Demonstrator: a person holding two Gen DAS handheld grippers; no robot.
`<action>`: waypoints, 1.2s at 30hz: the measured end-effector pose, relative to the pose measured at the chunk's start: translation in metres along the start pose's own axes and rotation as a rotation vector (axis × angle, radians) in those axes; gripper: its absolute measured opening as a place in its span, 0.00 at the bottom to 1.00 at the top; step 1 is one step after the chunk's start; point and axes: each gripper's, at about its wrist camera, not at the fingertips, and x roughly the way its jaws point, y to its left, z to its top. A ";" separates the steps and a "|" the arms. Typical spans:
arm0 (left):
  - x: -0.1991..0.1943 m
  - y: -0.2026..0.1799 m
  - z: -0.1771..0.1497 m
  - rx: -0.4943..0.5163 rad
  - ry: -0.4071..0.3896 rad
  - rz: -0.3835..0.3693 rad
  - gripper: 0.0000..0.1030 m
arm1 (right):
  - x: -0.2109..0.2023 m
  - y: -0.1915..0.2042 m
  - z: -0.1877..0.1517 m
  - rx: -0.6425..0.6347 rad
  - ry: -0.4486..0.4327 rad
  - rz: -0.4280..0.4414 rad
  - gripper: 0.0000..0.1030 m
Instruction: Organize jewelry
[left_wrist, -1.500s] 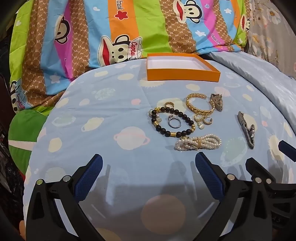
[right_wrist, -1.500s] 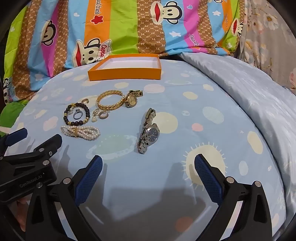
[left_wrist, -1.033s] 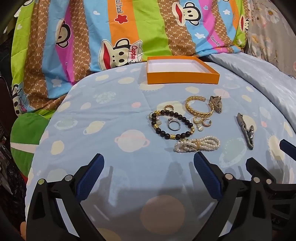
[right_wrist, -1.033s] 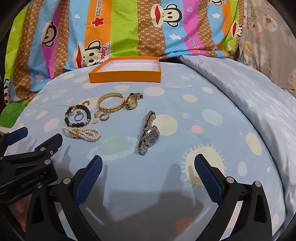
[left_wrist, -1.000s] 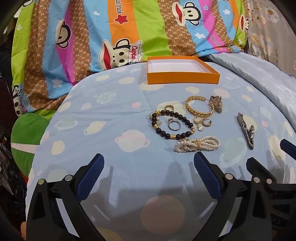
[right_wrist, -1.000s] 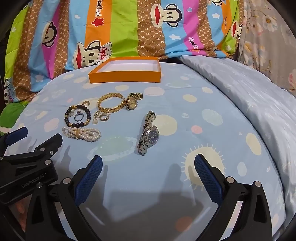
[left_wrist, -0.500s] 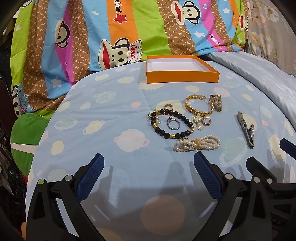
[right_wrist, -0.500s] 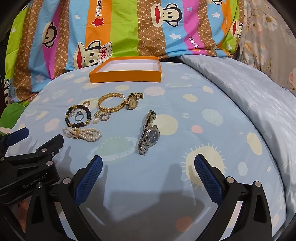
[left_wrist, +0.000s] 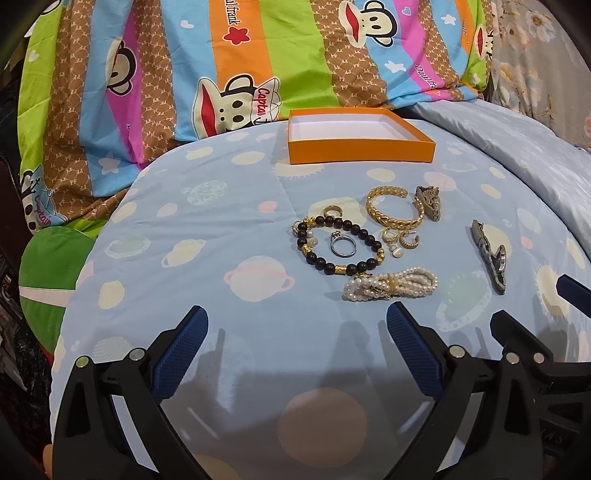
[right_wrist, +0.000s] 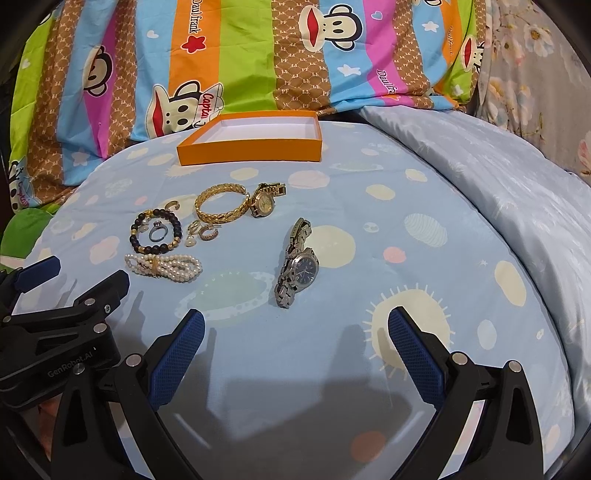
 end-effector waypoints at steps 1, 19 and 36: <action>0.000 0.000 0.000 0.000 0.000 0.000 0.92 | 0.000 0.000 0.000 0.002 0.000 0.001 0.95; -0.002 -0.003 -0.001 0.009 -0.010 0.000 0.91 | 0.000 -0.001 -0.002 0.015 0.003 0.009 0.95; -0.002 -0.003 0.000 0.009 -0.010 0.001 0.92 | 0.000 -0.003 -0.001 0.016 0.004 0.009 0.95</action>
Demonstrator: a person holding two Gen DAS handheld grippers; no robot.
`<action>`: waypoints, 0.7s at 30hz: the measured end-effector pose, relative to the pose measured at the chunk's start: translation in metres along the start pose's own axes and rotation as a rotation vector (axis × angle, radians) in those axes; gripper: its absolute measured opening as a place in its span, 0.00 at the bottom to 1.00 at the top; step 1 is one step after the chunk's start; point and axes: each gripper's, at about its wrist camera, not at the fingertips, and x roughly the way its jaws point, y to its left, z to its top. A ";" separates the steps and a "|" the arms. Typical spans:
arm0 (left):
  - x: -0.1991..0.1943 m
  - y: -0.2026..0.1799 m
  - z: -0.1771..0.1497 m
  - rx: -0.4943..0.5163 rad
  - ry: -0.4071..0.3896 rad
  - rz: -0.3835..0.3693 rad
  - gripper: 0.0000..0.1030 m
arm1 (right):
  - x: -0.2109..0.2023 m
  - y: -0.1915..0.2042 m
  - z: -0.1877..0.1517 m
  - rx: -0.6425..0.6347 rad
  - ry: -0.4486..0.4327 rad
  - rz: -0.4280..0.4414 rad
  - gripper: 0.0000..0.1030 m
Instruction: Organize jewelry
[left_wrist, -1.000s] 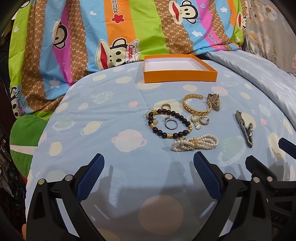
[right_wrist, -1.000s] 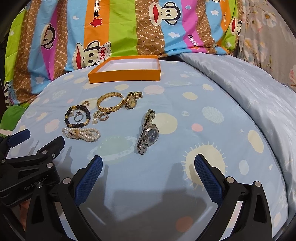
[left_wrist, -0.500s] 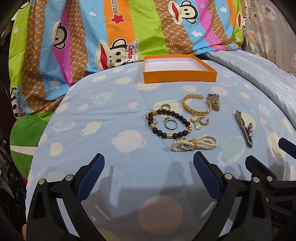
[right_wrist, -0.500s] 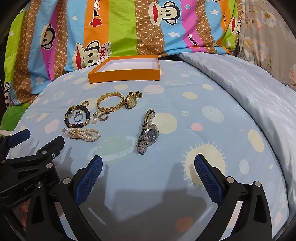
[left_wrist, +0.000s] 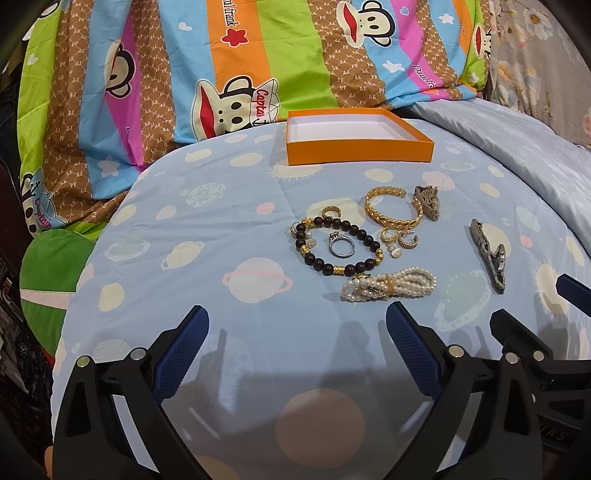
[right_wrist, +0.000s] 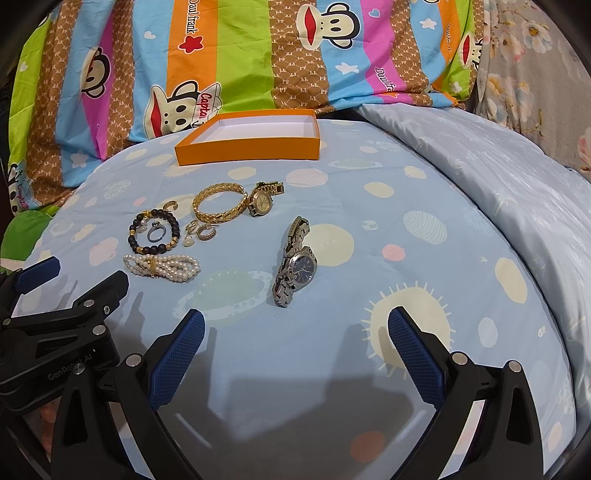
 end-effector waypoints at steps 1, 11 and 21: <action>0.000 0.000 0.000 0.000 0.000 0.000 0.92 | 0.000 0.000 0.000 0.000 0.000 0.000 0.95; 0.000 0.000 0.000 0.000 0.001 0.000 0.92 | 0.000 0.000 0.000 0.000 0.001 0.000 0.95; -0.001 0.000 0.000 -0.002 0.000 -0.005 0.92 | 0.000 0.000 0.001 0.005 0.006 0.000 0.95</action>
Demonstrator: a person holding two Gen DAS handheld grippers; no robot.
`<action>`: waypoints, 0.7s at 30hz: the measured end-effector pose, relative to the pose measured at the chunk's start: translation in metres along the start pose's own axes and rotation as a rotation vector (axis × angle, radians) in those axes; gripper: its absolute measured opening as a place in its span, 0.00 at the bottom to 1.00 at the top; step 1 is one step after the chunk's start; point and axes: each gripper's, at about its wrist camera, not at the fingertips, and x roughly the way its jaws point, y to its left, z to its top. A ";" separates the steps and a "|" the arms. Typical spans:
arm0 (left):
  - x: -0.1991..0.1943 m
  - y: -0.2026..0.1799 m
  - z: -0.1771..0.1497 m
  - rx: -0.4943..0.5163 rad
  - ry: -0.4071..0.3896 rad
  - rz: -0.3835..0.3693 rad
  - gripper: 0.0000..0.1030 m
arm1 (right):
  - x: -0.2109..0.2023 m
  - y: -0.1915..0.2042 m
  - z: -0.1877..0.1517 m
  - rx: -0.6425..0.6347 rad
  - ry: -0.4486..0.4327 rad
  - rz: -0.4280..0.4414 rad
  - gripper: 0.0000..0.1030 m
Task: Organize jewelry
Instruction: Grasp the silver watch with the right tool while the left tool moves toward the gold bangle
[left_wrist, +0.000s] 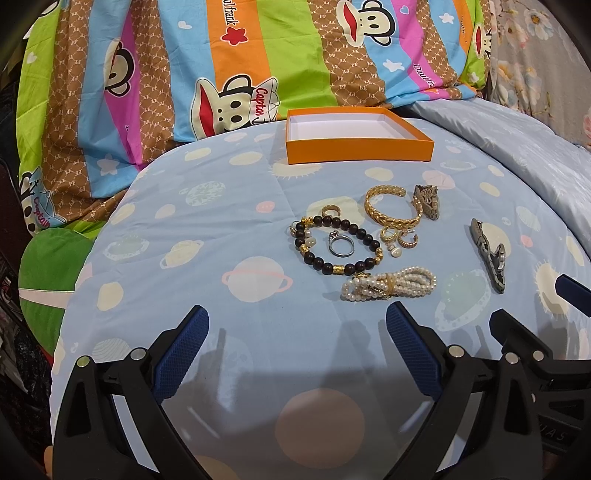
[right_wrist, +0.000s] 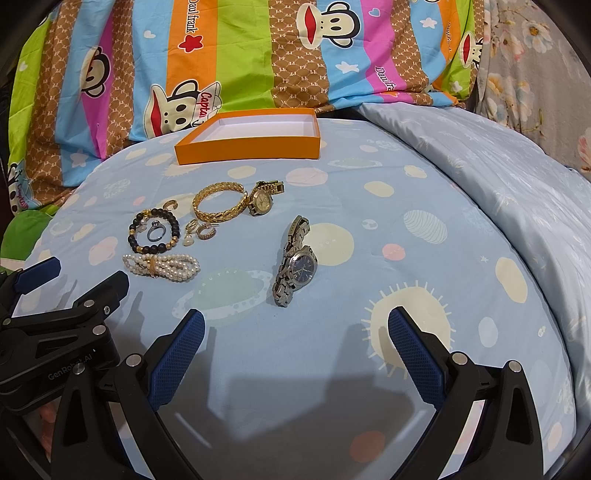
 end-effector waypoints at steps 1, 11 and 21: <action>0.000 0.001 -0.002 -0.003 -0.001 -0.003 0.92 | 0.001 -0.001 0.000 0.003 0.004 0.002 0.95; 0.000 0.021 -0.001 -0.095 -0.012 -0.042 0.92 | 0.019 -0.005 0.014 0.037 0.049 0.022 0.89; 0.000 0.038 0.005 -0.121 -0.009 -0.028 0.92 | 0.042 -0.004 0.031 0.059 0.094 0.019 0.58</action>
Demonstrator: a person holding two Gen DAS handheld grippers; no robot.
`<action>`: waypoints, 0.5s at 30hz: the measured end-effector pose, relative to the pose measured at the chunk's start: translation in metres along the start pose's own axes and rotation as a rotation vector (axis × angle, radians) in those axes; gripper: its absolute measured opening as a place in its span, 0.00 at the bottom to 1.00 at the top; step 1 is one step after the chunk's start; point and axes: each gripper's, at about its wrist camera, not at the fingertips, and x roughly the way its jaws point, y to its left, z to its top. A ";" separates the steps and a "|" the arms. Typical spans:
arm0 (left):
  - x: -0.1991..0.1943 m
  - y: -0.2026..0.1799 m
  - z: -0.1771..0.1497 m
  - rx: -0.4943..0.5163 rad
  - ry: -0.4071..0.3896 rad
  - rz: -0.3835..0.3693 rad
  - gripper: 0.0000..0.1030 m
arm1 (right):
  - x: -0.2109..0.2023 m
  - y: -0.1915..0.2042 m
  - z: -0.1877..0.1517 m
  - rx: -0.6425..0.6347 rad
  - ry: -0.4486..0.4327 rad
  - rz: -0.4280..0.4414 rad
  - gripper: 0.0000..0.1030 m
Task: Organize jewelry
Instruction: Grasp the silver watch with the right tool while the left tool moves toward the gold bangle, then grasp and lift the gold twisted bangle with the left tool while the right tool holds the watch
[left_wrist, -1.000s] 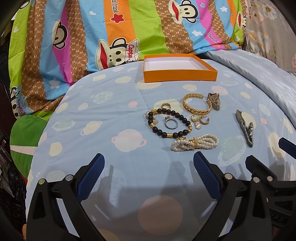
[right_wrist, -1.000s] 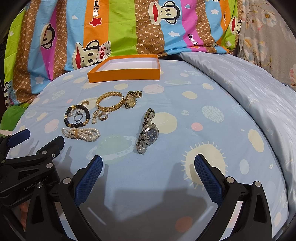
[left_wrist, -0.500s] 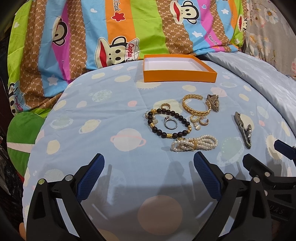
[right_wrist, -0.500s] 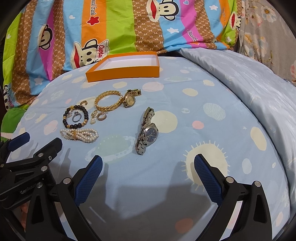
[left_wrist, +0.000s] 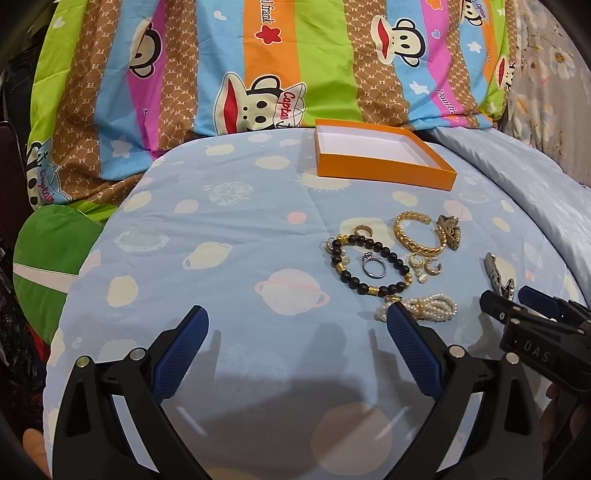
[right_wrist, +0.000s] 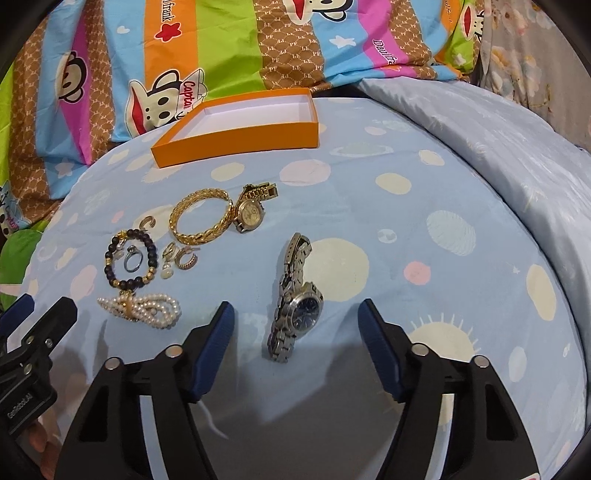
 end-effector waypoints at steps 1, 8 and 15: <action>0.001 0.001 0.000 -0.001 0.004 -0.003 0.92 | 0.000 0.000 0.000 -0.003 -0.003 -0.006 0.52; 0.007 0.009 0.005 -0.023 0.041 -0.026 0.92 | -0.001 -0.007 0.003 0.010 -0.015 0.001 0.23; 0.010 0.012 0.015 -0.020 0.056 -0.048 0.92 | -0.002 -0.013 0.003 0.029 -0.025 0.032 0.18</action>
